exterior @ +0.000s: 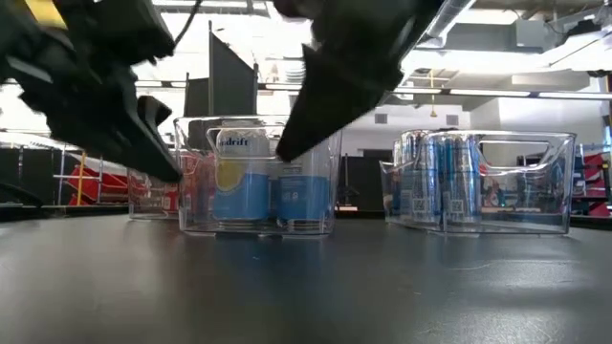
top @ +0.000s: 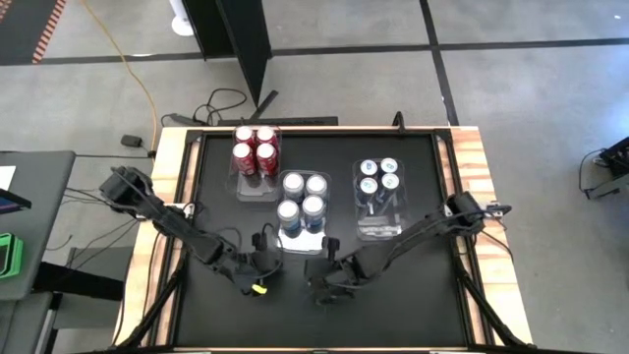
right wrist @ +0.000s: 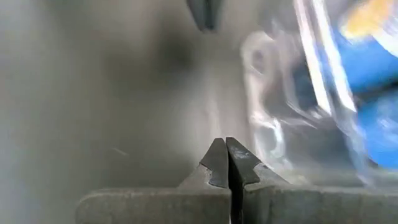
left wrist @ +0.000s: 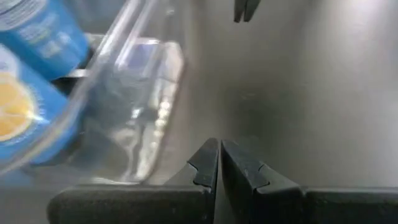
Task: Sort soda cans
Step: Adjust the transparent bins and align them together
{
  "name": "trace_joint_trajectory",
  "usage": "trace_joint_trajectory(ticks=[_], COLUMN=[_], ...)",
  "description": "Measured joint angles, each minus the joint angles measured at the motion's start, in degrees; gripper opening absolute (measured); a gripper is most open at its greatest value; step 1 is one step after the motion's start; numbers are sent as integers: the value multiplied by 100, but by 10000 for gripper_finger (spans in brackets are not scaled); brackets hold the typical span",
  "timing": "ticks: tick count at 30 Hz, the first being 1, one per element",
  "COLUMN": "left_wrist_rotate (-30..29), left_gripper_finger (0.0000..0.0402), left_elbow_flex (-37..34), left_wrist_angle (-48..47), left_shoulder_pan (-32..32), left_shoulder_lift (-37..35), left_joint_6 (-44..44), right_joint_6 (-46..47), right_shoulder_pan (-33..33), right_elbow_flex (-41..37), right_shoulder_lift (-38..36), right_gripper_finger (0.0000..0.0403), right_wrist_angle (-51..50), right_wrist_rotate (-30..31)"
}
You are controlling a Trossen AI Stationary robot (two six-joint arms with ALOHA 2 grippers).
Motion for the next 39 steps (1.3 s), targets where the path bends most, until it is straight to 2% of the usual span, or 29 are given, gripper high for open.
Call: trace_joint_trajectory(ticks=[12, 26, 39], left_wrist_rotate=[-99, -73, 42], left_gripper_finger=[15, 15, 15], left_elbow_flex=[-2, 2, 2], left_wrist_angle=[65, 93, 106], left_shoulder_pan=[720, 1604, 2071], left_shoulder_lift=[209, 208, 208], left_joint_6=[-28, 291, 466], right_joint_6=[139, -304, -914], right_shoulder_pan=[-596, -1331, -1950], right_elbow_flex=[0, -8, -8], right_shoulder_lift=[166, 179, 183], right_gripper_finger=[1, 1, 1], right_wrist_angle=[-456, -777, -1022], right_wrist_rotate=[217, 190, 179])
